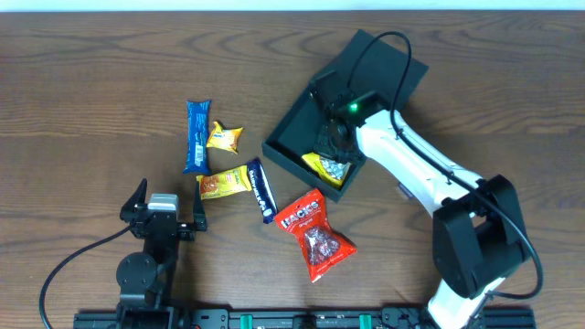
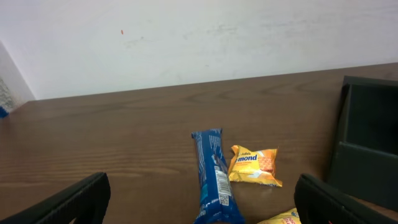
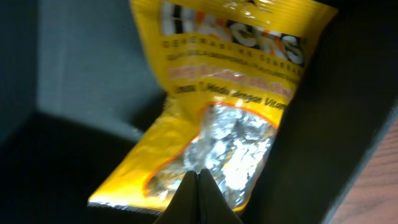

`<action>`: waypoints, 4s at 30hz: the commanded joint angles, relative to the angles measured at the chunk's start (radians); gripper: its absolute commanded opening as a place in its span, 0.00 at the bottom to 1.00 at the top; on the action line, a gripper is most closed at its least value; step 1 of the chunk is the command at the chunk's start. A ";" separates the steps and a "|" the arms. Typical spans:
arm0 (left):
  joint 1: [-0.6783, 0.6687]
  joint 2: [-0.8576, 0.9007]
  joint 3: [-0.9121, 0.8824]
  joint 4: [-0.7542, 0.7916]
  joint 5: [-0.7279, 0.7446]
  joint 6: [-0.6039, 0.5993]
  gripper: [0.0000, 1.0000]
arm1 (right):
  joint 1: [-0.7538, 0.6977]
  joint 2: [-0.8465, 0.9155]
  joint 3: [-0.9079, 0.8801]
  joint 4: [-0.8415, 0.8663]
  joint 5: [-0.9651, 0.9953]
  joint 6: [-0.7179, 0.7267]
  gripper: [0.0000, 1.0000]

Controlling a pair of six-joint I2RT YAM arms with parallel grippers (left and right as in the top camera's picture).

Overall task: Pack container
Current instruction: 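Open the right gripper and withdraw from the box, then move the right gripper to the red HACKS bag and grasp it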

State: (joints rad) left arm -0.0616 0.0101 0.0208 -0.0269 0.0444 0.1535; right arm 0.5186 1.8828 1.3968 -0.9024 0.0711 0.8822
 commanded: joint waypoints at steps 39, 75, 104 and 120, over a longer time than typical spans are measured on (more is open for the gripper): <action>0.003 -0.006 -0.016 -0.050 -0.019 -0.005 0.95 | 0.010 0.069 -0.013 0.141 0.037 -0.042 0.02; 0.003 -0.006 -0.016 -0.050 -0.019 -0.004 0.95 | 0.330 -0.371 -0.266 -0.172 0.005 -0.501 0.28; 0.003 -0.006 -0.016 -0.050 -0.019 -0.004 0.95 | 0.440 -0.375 -0.492 0.130 -0.068 -0.711 0.59; 0.003 -0.006 -0.016 -0.050 -0.019 -0.005 0.95 | 0.440 -0.354 -0.524 0.208 -0.068 -0.692 0.21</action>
State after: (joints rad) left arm -0.0616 0.0101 0.0212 -0.0273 0.0448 0.1535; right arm 0.9531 1.5230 0.8803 -0.6968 -0.0002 0.1822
